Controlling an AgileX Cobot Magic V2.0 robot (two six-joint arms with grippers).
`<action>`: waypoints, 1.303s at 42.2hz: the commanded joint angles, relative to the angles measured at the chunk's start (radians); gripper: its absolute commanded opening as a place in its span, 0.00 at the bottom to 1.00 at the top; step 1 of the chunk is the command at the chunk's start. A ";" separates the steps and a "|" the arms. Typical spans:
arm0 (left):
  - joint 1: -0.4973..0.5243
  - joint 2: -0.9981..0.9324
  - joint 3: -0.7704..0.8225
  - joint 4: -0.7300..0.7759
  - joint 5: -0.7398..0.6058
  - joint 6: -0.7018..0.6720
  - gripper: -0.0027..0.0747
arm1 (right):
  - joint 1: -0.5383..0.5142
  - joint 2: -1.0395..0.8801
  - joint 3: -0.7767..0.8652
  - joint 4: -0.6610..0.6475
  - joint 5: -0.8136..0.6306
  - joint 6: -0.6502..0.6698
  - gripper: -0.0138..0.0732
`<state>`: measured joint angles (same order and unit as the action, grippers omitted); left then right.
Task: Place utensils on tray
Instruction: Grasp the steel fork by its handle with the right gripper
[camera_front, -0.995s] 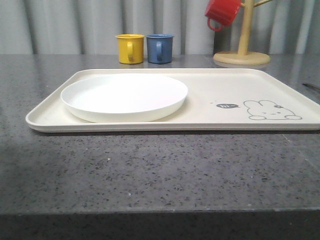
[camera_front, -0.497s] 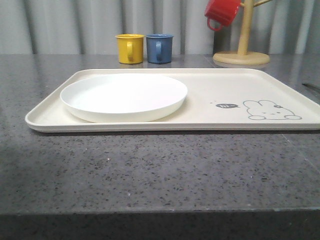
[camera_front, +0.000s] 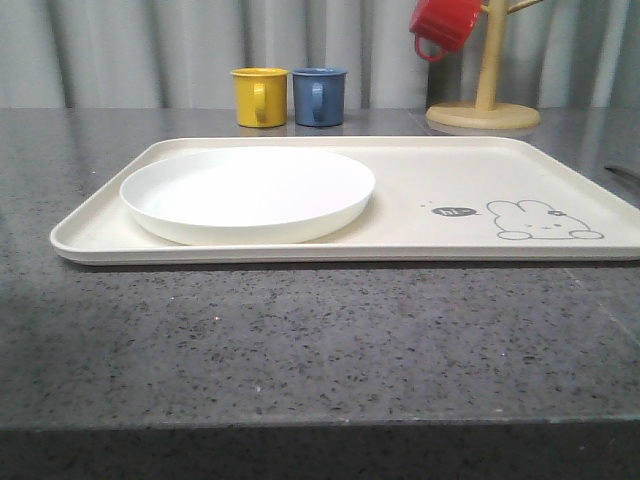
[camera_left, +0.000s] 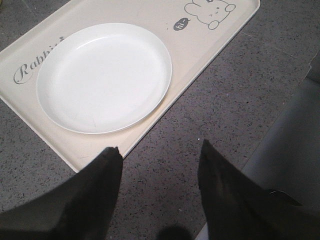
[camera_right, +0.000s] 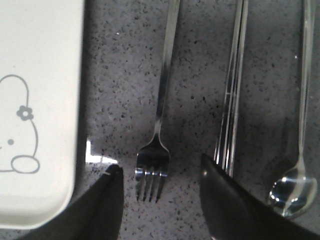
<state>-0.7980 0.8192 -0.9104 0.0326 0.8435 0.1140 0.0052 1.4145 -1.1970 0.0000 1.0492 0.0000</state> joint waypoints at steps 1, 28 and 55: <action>-0.007 -0.003 -0.027 -0.001 -0.075 -0.011 0.49 | -0.004 0.041 -0.073 -0.010 0.007 -0.011 0.57; -0.007 -0.003 -0.027 -0.001 -0.075 -0.011 0.49 | -0.005 0.261 -0.181 0.023 0.022 -0.011 0.43; -0.007 -0.003 -0.027 -0.001 -0.075 -0.011 0.49 | -0.005 0.261 -0.183 0.023 0.026 -0.011 0.15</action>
<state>-0.7980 0.8192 -0.9104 0.0326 0.8435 0.1140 0.0052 1.7161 -1.3495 0.0186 1.0833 0.0000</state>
